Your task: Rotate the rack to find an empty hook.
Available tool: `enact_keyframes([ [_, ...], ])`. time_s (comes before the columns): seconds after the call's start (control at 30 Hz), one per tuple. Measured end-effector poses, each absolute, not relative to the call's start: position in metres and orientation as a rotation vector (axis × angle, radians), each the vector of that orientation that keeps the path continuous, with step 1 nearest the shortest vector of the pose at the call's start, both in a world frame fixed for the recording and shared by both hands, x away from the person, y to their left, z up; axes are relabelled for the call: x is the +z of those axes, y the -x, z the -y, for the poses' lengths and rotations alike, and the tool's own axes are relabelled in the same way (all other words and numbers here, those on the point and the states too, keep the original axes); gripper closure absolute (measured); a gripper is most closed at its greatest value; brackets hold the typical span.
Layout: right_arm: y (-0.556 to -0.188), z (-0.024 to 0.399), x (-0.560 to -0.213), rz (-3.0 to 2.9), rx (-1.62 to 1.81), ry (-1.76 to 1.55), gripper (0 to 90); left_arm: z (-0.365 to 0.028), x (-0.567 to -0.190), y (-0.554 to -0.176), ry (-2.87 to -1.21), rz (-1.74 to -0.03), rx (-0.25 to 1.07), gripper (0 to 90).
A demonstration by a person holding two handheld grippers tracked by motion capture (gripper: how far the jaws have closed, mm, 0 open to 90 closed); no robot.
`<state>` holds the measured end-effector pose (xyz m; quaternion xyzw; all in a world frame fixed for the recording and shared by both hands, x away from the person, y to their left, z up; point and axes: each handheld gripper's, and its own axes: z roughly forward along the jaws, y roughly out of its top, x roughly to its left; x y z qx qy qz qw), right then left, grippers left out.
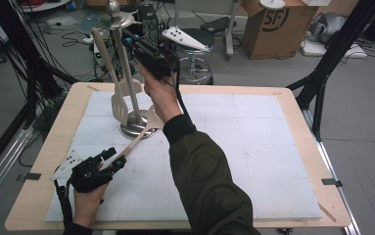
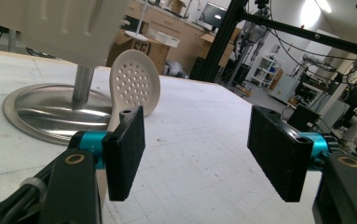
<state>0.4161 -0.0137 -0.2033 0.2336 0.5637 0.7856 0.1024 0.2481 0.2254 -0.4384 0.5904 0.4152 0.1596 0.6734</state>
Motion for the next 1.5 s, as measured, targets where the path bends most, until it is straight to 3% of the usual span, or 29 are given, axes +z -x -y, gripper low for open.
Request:
enact_keyframes([
  [0.6,-0.41,0.005,-0.203,-1.685,2.311,-0.695,88.6,-0.227,-0.438,-0.249,-1.317,-0.938,0.359,37.2],
  [0.87,-0.404,0.009,-0.208,-1.748,2.294,-0.625,73.8,-0.228,-0.438,-0.249,-1.309,-0.944,0.361,37.1],
  [1.03,-0.402,0.014,-0.219,-1.774,2.291,-0.622,53.9,-0.228,-0.438,-0.249,-1.315,-0.939,0.364,37.1],
  [1.5,-0.401,0.03,-0.251,-1.834,2.236,-0.729,39.4,-0.228,-0.439,-0.25,-1.322,-0.94,0.366,37.2],
])
